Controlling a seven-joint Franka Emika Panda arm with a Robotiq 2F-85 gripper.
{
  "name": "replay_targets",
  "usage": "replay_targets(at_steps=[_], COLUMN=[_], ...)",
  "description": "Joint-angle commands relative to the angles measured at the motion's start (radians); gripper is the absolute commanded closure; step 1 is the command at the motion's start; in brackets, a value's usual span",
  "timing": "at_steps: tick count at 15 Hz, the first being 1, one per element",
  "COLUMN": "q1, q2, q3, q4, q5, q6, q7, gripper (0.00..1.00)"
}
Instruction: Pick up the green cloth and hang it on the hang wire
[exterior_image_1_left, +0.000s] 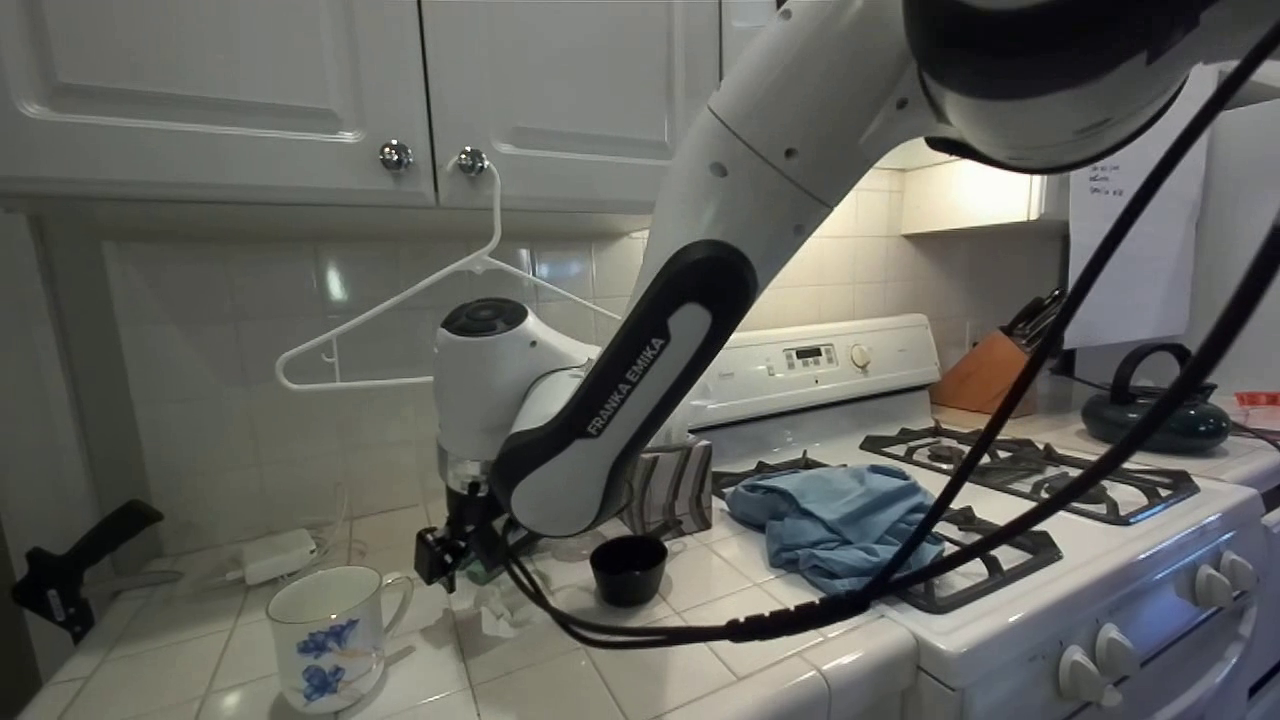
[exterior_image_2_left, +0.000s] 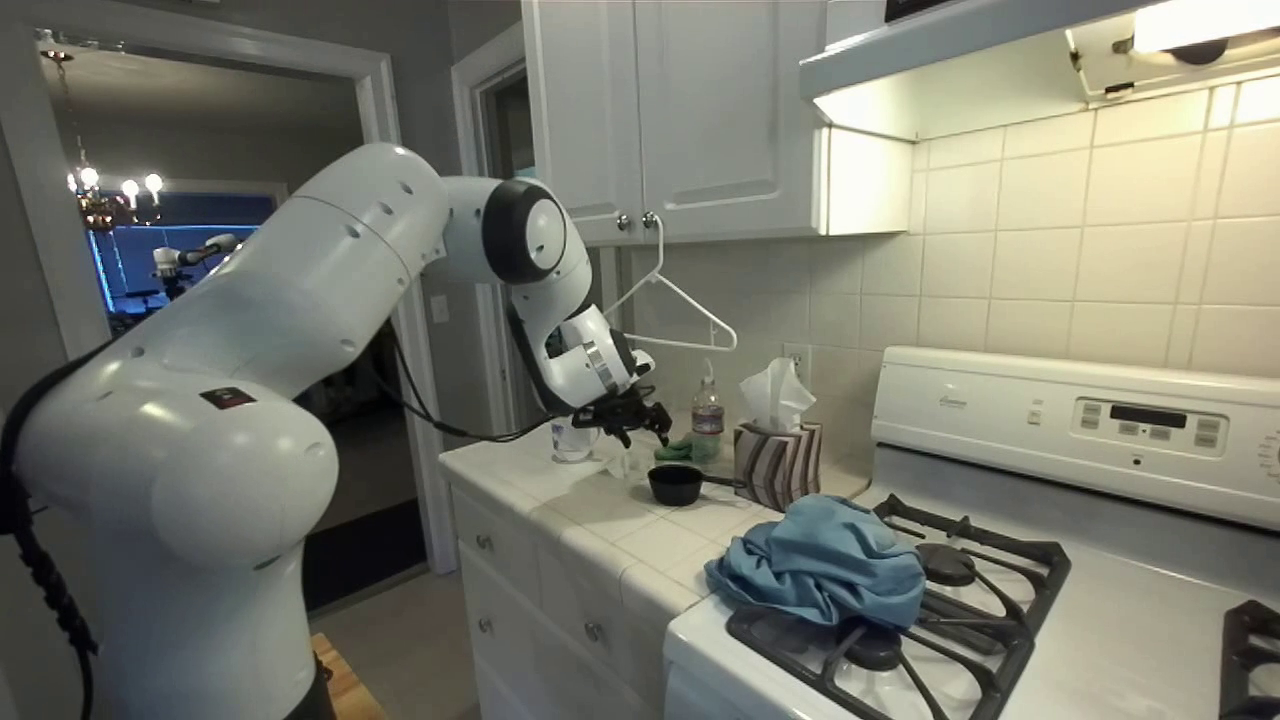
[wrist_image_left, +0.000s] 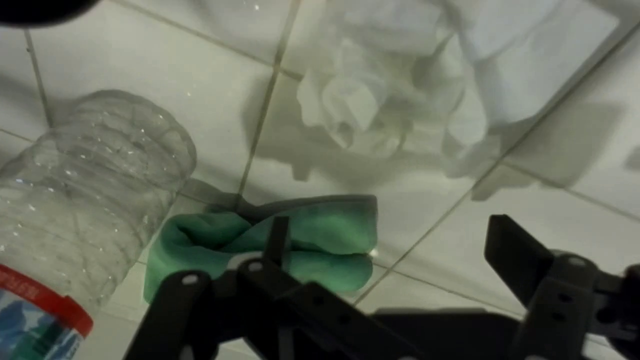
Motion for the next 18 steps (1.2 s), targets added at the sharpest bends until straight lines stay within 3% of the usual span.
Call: replay_targets(at_steps=[1,5,12,18], q1=[0.100,0.166,0.253,0.267], q2=[0.122,0.167,0.142,0.123], q3=[-0.109,-0.186,-0.314,-0.334], q4=[0.201,0.264,0.221,0.170], q5=[0.140,0.276,0.385,0.424], q6=[-0.014,-0.018,-0.015,-0.022], q7=[-0.024,-0.043,-0.008,-0.012], gripper=[0.00,0.00,0.00,0.03])
